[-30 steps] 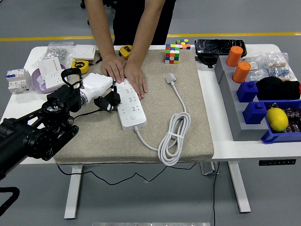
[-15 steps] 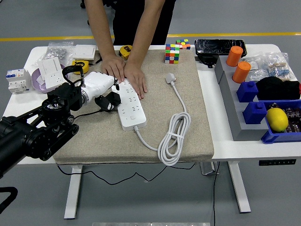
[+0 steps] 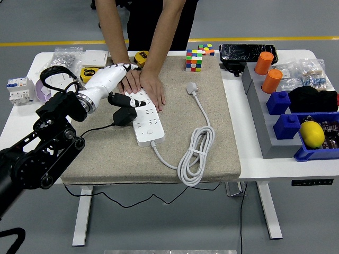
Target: Pick up the plug,place it near the board,insert it into the board,press the button
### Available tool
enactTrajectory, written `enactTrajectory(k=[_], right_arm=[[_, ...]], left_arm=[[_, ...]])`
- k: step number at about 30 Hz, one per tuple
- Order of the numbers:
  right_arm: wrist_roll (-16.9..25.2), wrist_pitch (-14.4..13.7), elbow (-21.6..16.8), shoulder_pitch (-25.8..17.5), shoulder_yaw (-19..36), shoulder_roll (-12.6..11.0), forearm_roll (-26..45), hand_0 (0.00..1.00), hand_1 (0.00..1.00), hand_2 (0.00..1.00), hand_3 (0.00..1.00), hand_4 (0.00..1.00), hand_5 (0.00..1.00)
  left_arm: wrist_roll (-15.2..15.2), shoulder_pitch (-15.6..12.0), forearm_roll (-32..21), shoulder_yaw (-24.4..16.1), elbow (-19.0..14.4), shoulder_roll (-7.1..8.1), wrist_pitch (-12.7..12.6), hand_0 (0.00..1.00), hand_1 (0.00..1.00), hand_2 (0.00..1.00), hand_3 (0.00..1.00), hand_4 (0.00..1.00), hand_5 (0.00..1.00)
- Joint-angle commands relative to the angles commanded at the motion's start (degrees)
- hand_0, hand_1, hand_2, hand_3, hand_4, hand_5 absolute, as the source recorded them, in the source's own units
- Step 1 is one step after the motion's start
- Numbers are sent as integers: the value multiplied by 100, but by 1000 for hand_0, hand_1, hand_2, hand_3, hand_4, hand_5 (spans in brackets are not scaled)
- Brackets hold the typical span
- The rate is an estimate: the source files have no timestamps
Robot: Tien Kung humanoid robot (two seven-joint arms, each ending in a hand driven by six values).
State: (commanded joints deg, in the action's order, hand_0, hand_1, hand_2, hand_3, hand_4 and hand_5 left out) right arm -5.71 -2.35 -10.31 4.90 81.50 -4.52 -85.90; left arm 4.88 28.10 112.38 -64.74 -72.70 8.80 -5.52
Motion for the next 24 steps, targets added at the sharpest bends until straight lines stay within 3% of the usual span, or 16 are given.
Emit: enactTrajectory(k=[5, 8, 9, 13, 17, 21, 24], right_arm=[[3, -2, 0, -22, -2, 16, -8, 625, 584, 604, 533, 841, 573], [8, -6, 0, -23, 1, 14, -6, 625, 584, 604, 533, 841, 573], [10, -7, 0, -21, 1, 13, -3, 625, 584, 605, 533, 839, 576], [13, -12, 0, -30, 17, 7, 10, 625, 584, 605, 533, 839, 576], [-6, -9, 0, -58, 73, 6, -34, 625, 584, 604, 533, 837, 578], [7, -13, 0, -43, 52, 11, -4, 624, 584, 607, 534, 839, 585], [22, -15, 0, -26, 17, 15, 32, 624, 584, 607, 534, 839, 585]], left_arm=[[-441, -772, -801, -779, -478, -425, -718, 926, 996, 957, 932, 998, 811], [-411, -1175, -1196, -984, -607, -509, -1008, 926, 996, 957, 932, 998, 811], [-368, -1308, -1271, -1016, -644, -510, -1026, 924, 989, 941, 908, 998, 859], [-140, -1862, -1531, -917, -766, -349, -971, 924, 989, 941, 908, 998, 859], [-118, -2219, -1757, -734, -721, -178, -845, 956, 998, 940, 906, 998, 891], [-146, -2419, -1814, -540, -716, -68, -784, 977, 997, 936, 904, 998, 925], [-125, -2413, -1765, -386, -638, -26, -757, 977, 997, 936, 904, 998, 925]])
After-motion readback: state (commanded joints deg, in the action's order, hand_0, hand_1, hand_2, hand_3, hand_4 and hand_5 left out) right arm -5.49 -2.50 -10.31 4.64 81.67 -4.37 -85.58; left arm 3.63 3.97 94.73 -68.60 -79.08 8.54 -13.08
